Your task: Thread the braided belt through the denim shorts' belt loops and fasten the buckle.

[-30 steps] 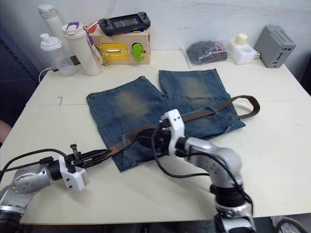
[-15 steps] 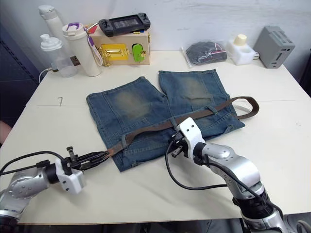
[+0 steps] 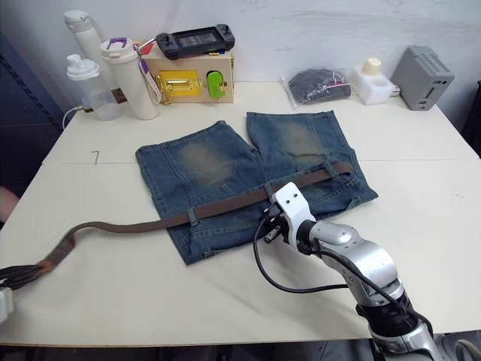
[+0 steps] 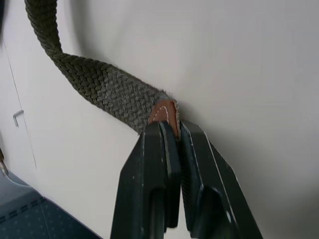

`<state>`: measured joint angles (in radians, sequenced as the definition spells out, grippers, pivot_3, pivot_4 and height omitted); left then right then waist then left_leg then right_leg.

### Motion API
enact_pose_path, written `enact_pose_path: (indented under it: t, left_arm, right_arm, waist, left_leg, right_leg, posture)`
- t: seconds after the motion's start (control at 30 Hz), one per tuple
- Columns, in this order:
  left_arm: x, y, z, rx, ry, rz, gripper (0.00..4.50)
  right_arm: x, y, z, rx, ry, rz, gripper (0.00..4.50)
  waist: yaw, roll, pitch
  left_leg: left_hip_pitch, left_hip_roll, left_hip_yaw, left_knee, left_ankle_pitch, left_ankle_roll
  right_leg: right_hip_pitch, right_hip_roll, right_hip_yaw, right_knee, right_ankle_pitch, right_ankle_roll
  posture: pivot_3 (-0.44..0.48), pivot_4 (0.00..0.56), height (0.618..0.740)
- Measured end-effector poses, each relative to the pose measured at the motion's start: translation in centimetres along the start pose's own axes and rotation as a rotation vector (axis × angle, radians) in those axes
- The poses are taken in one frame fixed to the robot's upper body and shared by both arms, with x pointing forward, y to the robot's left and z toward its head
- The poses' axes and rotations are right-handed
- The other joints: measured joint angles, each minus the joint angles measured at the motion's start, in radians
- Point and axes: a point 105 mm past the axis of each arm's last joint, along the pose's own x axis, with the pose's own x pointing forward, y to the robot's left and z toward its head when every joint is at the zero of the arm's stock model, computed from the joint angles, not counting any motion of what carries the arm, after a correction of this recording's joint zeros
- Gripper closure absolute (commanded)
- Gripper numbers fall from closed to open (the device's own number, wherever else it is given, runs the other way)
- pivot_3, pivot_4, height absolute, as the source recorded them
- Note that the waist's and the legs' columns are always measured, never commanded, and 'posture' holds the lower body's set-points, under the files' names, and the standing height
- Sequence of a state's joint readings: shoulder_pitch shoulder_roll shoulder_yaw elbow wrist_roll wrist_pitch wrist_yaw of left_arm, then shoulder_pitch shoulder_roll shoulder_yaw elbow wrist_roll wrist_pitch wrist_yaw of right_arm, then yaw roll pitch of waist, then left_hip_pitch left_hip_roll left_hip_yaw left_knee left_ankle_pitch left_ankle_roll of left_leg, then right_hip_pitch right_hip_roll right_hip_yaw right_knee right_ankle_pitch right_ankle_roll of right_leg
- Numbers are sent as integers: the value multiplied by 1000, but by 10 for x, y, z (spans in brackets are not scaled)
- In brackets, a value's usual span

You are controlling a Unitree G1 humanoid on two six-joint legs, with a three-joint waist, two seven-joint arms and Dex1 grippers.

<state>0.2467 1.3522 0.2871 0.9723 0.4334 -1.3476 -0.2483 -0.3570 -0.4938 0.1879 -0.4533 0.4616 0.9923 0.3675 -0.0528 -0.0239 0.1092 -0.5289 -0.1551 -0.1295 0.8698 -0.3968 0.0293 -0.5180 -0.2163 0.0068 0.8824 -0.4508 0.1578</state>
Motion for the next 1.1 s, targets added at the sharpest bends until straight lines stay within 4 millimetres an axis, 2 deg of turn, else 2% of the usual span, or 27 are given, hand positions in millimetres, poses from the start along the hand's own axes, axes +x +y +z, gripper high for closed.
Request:
enact_pose_path:
  t: [0.1,0.2,0.3,0.4,0.47,0.57,0.63,0.67,0.8,0.87,0.93,1.0,1.07,1.1]
  left_arm:
    - [3,4,0,-14,-12,28,2824]
    - [9,17,5,-10,-48,80,1399]
    - [19,35,20,5,-130,145,60]
    - [33,64,51,12,-263,209,17]
    - [40,82,81,-38,-369,215,17]
    - [47,97,127,-152,-531,170,17]
    - [51,99,185,-284,-726,65,17]
    - [53,96,204,-343,-781,16,17]
    - [63,103,229,-478,-861,-3,17]
    - [75,104,245,-528,-921,-16,0]
    - [87,95,254,-550,-935,-56,0]
    - [98,88,259,-528,-928,-90,0]
    - [105,83,261,-517,-918,-122,0]
    - [107,81,264,-511,-925,-131,0]
  right_arm:
    - [1,0,0,4,1,2,4500]
    - [3,-2,0,9,2,0,4500]
    - [4,-3,1,8,3,1,4500]
    - [5,-4,0,9,7,5,4500]
    - [6,-4,1,9,7,13,4500]
    - [5,-4,2,13,9,22,4500]
    - [0,-5,6,74,8,65,4500]
    - [-6,-8,7,104,14,88,4500]
    - [-27,-21,14,147,20,120,4500]
    - [-43,-32,31,149,-21,140,3836]
    - [-59,-42,44,104,-47,141,3126]
    - [-76,-56,50,29,-46,124,2240]
    - [-91,-73,55,-57,-51,89,1132]
    - [-97,-81,56,-127,-48,73,832]
  waist:
    - [1,-2,-1]
    - [3,-3,-2]
    - [6,-4,-2]
    - [8,-4,-2]
    - [6,-4,-3]
    - [2,-3,-2]
    - [0,1,1]
    - [-1,4,3]
    - [2,13,8]
    - [8,17,11]
    - [16,18,12]
    - [23,17,13]
    - [26,16,13]
    - [26,16,13]
  left_leg:
    - [0,0,0,0,0,0]
    - [0,0,-1,2,0,0]
    - [-1,-1,-2,3,0,1]
    - [-2,-1,-5,4,-1,0]
    - [-2,-1,-5,5,-1,0]
    - [-2,-1,-6,4,-1,0]
    - [-3,-1,-5,3,-1,0]
    - [-4,-1,-5,3,-1,0]
    - [-5,0,-2,2,0,1]
    - [-6,0,2,1,2,2]
    - [-5,0,4,1,2,2]
    - [-5,0,5,1,2,3]
    - [-6,1,6,2,2,3]
    - [-5,1,6,2,2,3]
  right_leg:
    - [0,0,0,1,0,0]
    - [-2,0,0,2,0,0]
    - [-2,0,0,3,0,0]
    - [-1,1,0,3,0,0]
    - [-1,1,0,3,0,0]
    - [1,1,1,-1,0,0]
    - [4,2,2,-4,0,0]
    - [4,2,2,-4,0,0]
    - [5,1,1,-7,0,0]
    - [5,0,0,-11,0,0]
    - [5,-1,0,-11,0,0]
    - [5,-1,0,-13,0,0]
    - [6,-1,0,-14,0,0]
    - [6,-2,-1,-15,0,0]
  posture:
    - [0,150,645]
    - [0,150,645]
    - [0,150,645]
    - [0,150,645]
    - [0,150,645]
    - [0,150,645]
    - [0,150,645]
    - [0,150,645]
    - [0,150,645]
    - [0,150,645]
    - [0,150,645]
    - [0,150,645]
    - [0,150,645]
    - [0,150,645]
